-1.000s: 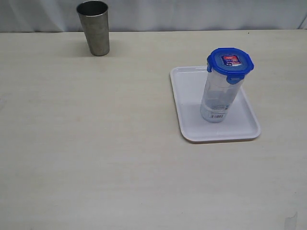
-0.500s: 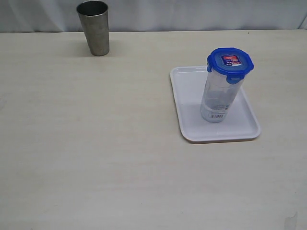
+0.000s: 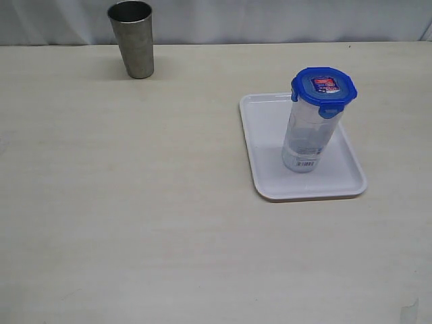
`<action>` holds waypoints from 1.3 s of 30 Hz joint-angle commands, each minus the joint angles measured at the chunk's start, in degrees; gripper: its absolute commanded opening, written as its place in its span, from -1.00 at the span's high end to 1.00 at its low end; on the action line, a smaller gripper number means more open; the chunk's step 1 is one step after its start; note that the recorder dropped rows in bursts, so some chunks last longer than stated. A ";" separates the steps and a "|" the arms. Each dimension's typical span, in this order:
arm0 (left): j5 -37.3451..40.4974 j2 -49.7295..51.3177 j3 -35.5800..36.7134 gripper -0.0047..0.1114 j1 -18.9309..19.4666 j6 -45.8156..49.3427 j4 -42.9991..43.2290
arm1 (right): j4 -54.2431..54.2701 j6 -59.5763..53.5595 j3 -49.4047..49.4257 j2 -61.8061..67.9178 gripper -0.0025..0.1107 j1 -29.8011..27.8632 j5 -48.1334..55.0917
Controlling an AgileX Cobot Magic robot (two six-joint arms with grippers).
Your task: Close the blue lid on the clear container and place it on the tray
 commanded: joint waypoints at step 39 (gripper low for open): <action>17.43 -0.17 0.18 -0.89 0.23 5.11 0.17 | -0.31 -0.42 0.26 -0.18 0.88 -0.33 -0.10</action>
